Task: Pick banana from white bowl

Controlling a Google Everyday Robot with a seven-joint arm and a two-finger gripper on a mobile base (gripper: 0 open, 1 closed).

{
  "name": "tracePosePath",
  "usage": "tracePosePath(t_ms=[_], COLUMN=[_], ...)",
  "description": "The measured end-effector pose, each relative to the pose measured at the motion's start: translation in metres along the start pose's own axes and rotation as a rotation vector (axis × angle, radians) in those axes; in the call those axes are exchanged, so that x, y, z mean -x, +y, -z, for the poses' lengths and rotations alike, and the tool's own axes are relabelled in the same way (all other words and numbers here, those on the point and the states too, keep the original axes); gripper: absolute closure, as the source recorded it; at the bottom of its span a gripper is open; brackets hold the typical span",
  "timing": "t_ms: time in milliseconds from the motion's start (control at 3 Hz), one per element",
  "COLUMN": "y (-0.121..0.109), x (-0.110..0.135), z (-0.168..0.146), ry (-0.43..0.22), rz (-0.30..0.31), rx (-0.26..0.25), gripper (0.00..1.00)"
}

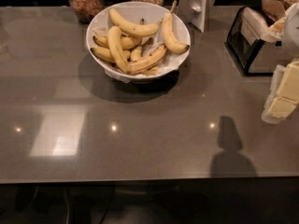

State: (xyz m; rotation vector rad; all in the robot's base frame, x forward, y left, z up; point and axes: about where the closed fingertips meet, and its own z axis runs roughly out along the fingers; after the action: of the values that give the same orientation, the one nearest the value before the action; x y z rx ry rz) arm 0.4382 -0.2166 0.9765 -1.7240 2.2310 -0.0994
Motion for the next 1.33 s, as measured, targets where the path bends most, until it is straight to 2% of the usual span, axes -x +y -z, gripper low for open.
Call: tracePosePath(t_ms=[667,1000,1333], y=[-0.003,-0.013,-0.026], x=[0.004,0.017,0.039], z=[0.000,-0.004,-0.009], ry=[-0.026,-0.114,-0.245], rz=[0.007,0.037,0.098], rx=[-0.015,-0.047,-0.091], gripper=[0.00,0.00,0.00])
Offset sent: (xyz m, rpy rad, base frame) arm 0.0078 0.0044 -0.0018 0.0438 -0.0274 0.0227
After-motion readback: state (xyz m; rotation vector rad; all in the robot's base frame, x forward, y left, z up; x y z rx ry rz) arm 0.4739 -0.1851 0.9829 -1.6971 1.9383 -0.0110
